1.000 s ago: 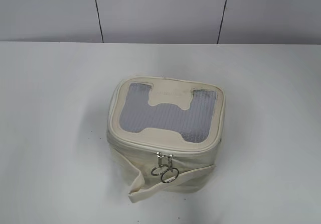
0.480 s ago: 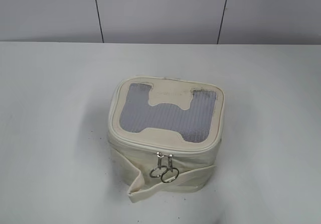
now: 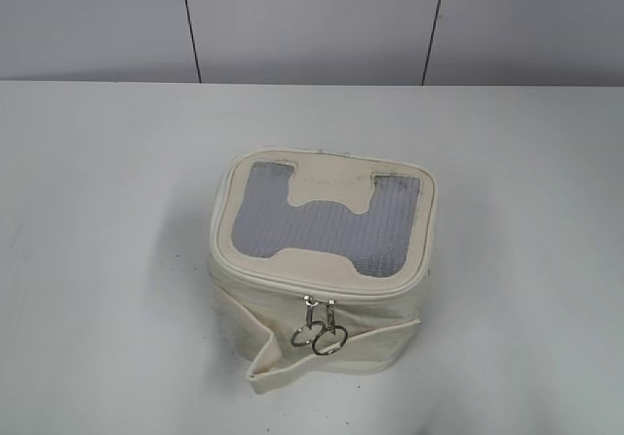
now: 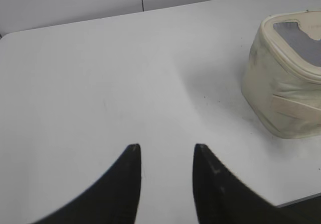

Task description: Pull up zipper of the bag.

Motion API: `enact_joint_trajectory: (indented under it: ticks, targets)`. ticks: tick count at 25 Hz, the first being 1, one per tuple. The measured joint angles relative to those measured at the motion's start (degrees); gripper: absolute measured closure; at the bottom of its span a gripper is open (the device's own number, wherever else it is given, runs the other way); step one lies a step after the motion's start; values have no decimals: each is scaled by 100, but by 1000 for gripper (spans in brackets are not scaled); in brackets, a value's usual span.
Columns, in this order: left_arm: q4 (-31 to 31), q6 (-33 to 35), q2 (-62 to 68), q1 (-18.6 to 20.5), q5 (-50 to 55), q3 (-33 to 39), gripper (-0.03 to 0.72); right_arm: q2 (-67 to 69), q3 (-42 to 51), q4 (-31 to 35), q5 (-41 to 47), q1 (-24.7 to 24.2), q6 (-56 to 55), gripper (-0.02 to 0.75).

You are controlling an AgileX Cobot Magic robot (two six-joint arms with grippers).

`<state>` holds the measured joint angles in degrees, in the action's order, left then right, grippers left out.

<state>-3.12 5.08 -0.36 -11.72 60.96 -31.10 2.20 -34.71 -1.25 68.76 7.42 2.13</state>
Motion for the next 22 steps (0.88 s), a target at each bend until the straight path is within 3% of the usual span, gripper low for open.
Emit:
enact_joint_trajectory:
  ticks: [9, 22]
  targets:
    - [-10, 4, 18, 0, -30, 8, 412, -74, 589, 268, -698, 0, 333, 151]
    - [-10, 4, 59, 0, -42, 12, 412, -75, 608, 268, -774, 0, 346, 151]
